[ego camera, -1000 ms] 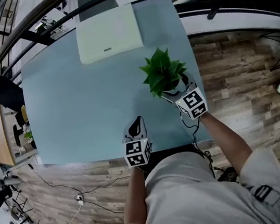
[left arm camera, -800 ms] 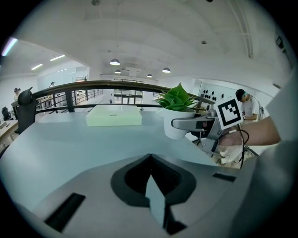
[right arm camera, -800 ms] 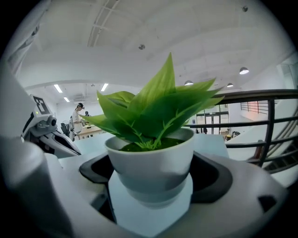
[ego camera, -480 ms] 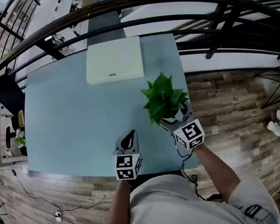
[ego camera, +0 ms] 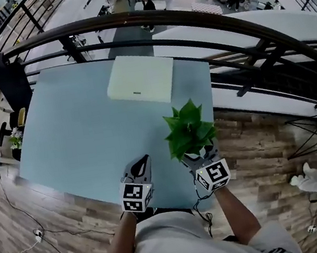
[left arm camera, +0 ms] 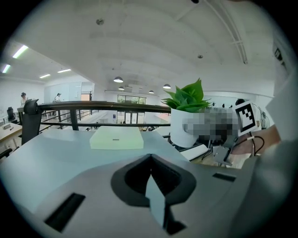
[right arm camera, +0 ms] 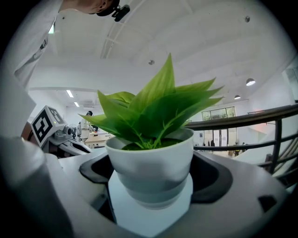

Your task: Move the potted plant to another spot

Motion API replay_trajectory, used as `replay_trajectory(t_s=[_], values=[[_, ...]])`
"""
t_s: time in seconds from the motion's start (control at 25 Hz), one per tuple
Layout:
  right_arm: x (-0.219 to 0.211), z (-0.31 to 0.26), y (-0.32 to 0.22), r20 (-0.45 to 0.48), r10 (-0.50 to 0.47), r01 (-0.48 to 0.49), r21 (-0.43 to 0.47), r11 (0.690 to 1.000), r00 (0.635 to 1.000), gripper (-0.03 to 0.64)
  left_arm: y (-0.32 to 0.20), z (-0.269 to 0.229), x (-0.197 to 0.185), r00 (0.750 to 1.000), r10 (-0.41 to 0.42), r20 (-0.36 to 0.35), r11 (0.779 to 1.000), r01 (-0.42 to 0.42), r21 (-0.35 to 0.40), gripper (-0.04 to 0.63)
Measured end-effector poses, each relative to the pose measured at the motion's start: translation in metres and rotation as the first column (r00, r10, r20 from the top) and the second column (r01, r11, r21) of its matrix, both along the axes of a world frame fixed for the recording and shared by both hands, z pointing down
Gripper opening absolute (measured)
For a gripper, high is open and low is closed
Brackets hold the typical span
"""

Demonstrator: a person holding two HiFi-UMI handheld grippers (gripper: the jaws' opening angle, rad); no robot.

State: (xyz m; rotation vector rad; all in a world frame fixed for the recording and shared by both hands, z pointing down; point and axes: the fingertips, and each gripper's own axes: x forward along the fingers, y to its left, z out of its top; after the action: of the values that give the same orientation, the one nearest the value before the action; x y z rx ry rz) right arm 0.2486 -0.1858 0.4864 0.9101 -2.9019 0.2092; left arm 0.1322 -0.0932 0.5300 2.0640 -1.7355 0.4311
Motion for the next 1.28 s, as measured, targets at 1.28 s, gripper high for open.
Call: replay_trajectory(t_s=[1.28], values=[[-0.183,-0.036,0.085,-0.035,-0.266,0.268,0.077,0.960,0.963,0.500,0.104,-0.019,-0.172,0.954,-0.294,-0.051,0.953,0.297,0.060,0.012]])
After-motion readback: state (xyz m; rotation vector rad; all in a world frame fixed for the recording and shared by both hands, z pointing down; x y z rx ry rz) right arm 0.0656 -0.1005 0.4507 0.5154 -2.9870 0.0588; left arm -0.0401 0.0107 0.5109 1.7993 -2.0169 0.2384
